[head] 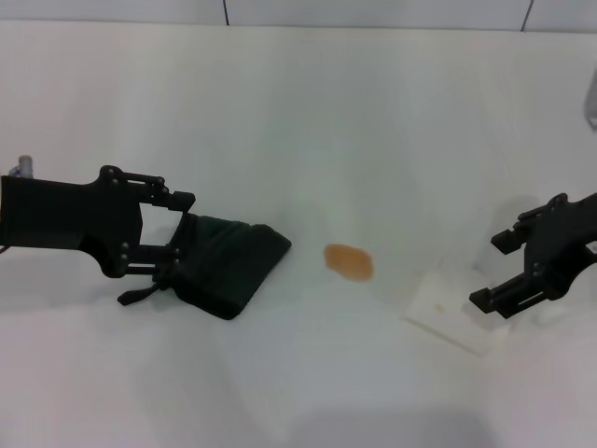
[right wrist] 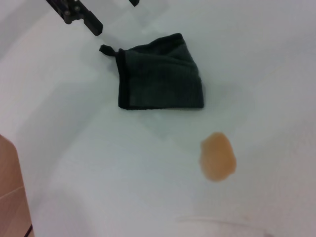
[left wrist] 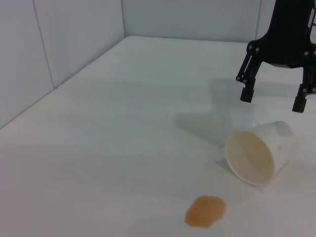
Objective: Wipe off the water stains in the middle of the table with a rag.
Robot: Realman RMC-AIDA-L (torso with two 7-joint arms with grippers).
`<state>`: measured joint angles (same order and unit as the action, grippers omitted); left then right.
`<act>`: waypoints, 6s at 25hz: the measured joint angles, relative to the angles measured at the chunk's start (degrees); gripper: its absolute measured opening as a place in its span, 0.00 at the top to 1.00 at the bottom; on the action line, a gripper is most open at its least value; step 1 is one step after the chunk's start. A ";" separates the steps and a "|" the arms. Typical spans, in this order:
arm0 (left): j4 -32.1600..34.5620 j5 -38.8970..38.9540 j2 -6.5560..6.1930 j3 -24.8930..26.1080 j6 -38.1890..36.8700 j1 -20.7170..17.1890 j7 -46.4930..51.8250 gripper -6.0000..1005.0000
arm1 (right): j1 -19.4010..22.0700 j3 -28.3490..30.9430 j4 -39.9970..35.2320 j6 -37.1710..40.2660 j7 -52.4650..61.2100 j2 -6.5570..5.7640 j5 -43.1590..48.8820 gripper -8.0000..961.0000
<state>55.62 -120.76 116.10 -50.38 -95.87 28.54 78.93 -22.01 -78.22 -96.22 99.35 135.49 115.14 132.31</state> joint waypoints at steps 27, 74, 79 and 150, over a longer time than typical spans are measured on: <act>-0.17 0.00 -0.12 0.28 0.56 0.18 -1.32 0.38 | -1.95 -10.54 1.11 -6.18 8.04 0.26 5.18 0.17; -0.34 0.00 0.16 0.18 1.70 0.07 -2.02 0.38 | -1.58 -14.11 8.58 -11.11 8.84 0.26 6.19 0.21; -0.34 0.00 0.19 0.28 1.74 0.02 -2.02 0.38 | -1.65 -14.27 8.41 -11.08 9.00 0.26 6.20 0.21; -0.34 1.73 1.45 0.72 3.23 -0.33 -4.86 0.39 | 3.45 8.47 41.05 -30.35 -39.68 -0.04 -32.73 0.28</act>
<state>55.28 -119.04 117.55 -49.66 -92.64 28.21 74.06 -18.55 -69.75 -55.18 69.00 95.81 115.09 99.58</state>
